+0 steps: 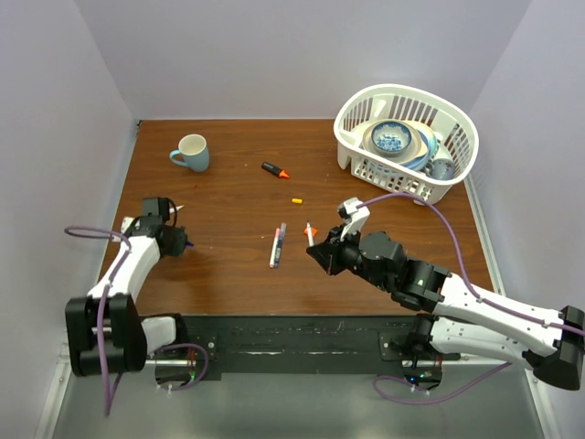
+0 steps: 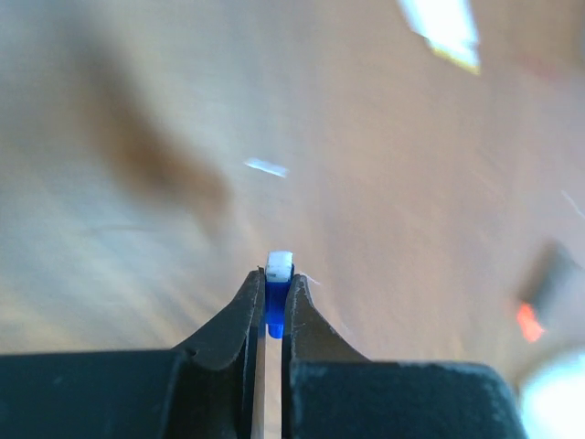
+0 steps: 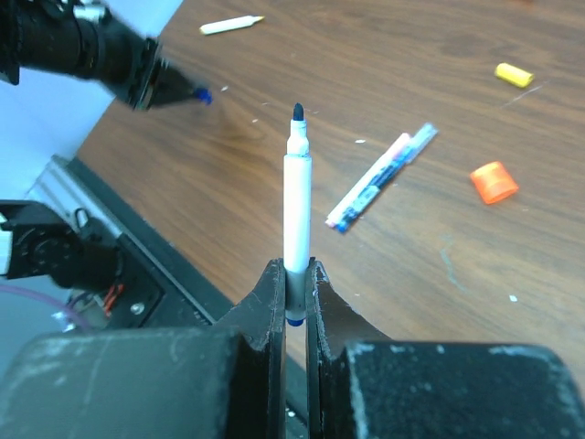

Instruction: Insert the pens into the pen caps

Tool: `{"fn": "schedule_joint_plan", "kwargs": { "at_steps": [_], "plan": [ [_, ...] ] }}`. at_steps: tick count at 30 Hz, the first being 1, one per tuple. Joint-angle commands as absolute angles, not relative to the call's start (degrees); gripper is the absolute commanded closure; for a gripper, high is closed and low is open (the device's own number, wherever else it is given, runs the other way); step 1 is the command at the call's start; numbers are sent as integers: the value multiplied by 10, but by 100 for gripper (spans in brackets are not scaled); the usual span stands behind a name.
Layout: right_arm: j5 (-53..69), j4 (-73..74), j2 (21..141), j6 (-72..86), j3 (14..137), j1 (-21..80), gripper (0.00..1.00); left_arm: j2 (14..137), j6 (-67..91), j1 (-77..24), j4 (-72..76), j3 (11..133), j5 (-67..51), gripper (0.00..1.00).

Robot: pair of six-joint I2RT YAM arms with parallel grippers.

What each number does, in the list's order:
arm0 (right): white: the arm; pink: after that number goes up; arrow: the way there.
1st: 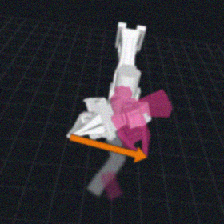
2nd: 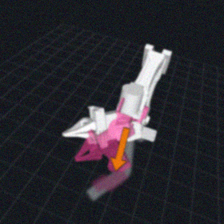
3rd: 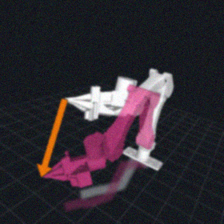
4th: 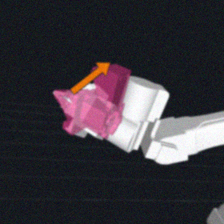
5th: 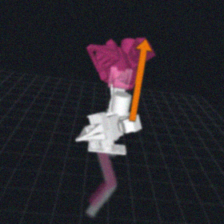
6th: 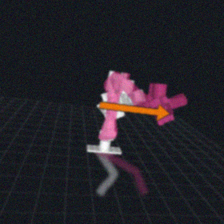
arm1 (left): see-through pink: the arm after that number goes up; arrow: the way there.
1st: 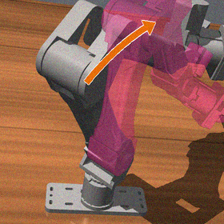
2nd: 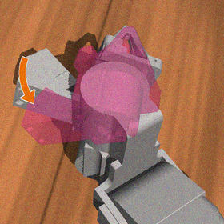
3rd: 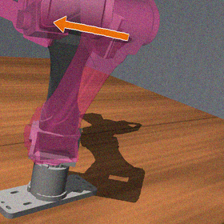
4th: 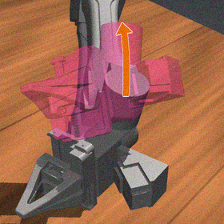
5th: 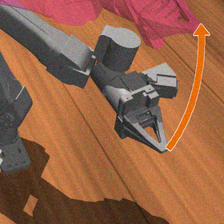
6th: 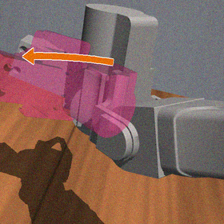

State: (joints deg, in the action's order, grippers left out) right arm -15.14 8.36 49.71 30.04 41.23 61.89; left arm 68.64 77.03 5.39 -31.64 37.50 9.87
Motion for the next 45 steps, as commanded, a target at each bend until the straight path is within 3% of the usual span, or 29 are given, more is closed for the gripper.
{"fn": "schedule_joint_plan", "kwargs": {
  "at_steps": [1,7,16,24,31,45],
  "plan": [
    [-93,33,501,329,404,619,100,603,624,6,-154,356,13,100],
    [-31,2,526,342,396,619,100,531,533,-58,107,299,-222,100],
    [12,-89,582,364,400,620,100,511,544,-163,356,274,-351,100],
    [34,-145,637,375,416,621,100,474,635,-178,497,224,-370,100],
    [32,-193,644,374,404,621,100,437,732,-182,586,148,-297,100],
    [43,-202,663,372,420,624,100,460,718,-189,550,171,-297,100]
  ]
}}
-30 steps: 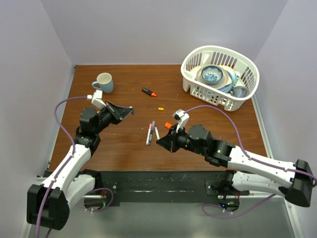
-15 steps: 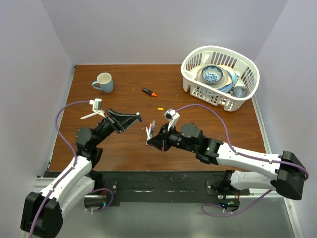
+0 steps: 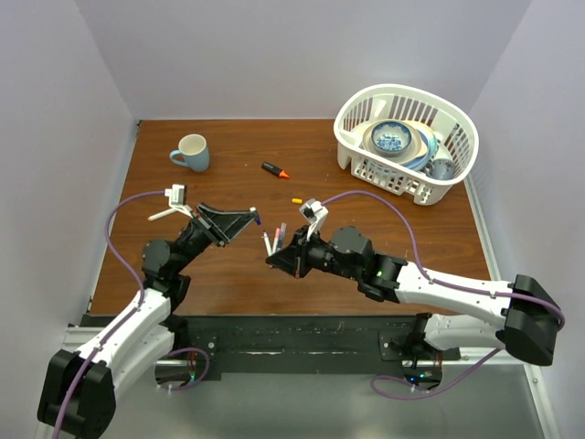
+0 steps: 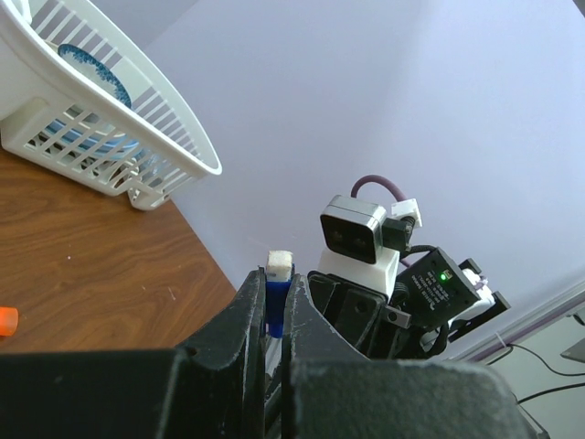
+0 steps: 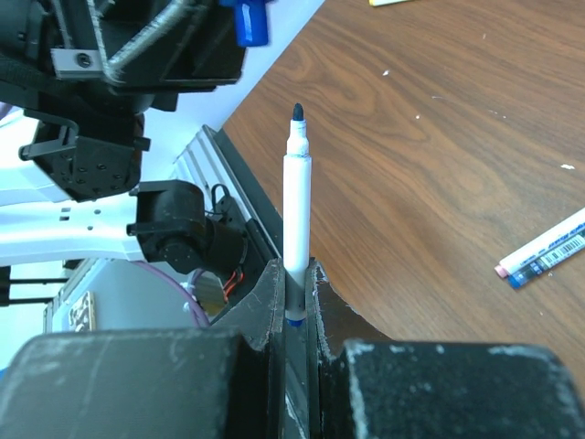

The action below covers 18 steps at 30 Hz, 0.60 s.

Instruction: Insert the pens into the pen caps

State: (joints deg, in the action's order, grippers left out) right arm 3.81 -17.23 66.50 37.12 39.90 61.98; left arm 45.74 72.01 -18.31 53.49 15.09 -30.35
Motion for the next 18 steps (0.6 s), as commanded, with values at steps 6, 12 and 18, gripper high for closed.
{"fn": "schedule_joint_plan", "kwargs": {
  "at_steps": [6,12,18],
  "plan": [
    [49,-206,667,376,421,625,100,461,712,-192,536,171,-290,100],
    [50,-210,669,379,428,628,100,458,708,-198,523,174,-291,100],
    [51,-217,674,385,427,629,100,445,707,-201,509,167,-287,100]
  ]
}}
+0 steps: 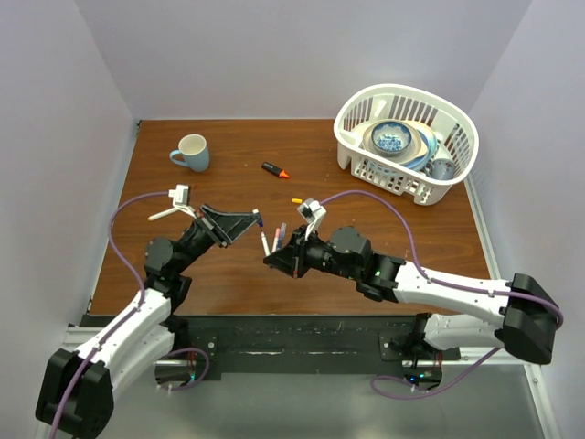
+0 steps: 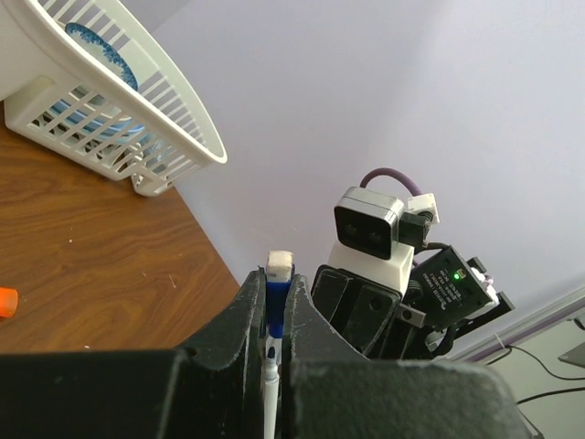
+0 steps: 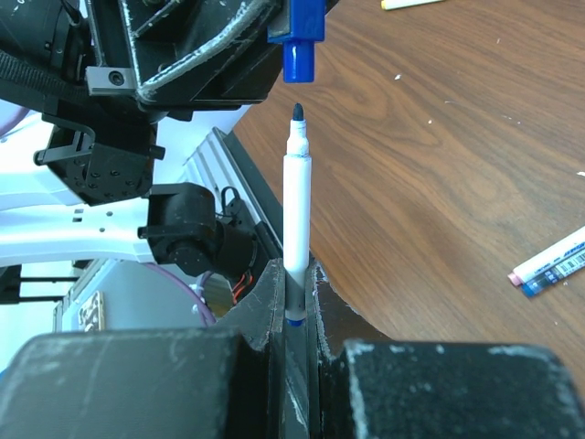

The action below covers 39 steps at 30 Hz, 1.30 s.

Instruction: Insert the pens into the pen caps

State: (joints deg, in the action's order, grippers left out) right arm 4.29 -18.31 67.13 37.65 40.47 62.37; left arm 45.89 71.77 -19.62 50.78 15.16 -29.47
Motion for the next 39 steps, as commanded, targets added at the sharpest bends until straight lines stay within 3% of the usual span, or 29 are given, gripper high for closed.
{"fn": "schedule_joint_plan", "kwargs": {
  "at_steps": [1,39],
  "plan": [
    [50,-218,673,385,426,630,100,443,707,-202,508,166,-285,100],
    [30,-193,670,379,444,631,100,398,695,-208,450,149,-277,100]
  ]
}}
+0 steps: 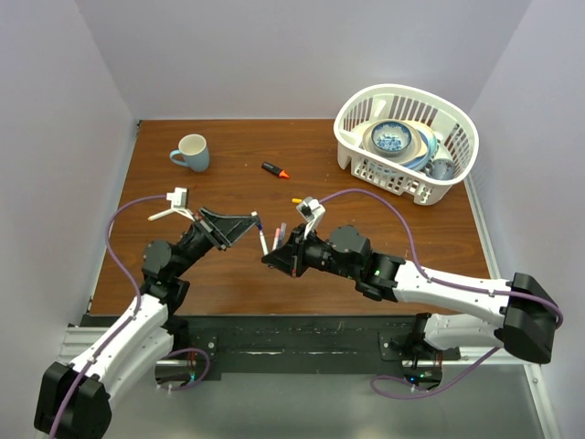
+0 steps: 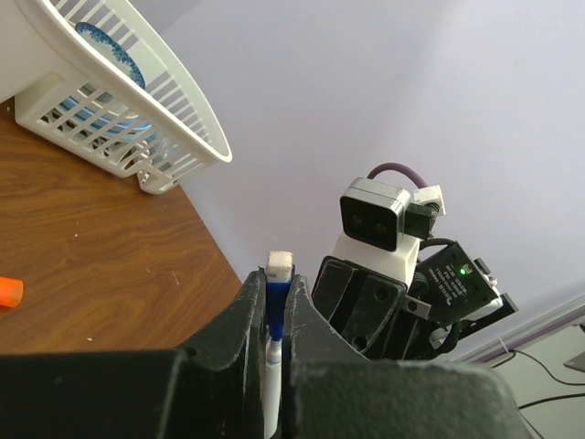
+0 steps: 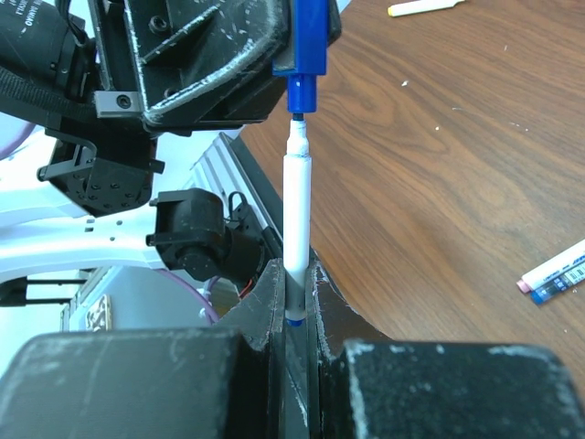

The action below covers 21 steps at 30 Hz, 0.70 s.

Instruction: Insert the pens into the pen caps

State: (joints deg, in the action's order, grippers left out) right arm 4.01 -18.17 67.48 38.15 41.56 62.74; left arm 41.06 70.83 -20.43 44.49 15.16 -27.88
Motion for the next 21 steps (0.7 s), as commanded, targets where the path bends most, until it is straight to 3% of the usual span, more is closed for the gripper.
{"fn": "schedule_joint_plan", "kwargs": {
  "at_steps": [1,21],
  "plan": [
    [29,-191,668,378,445,630,100,395,698,-208,449,149,-277,100],
    [1,-135,655,346,491,630,100,389,657,-217,356,164,-333,100]
  ]
}}
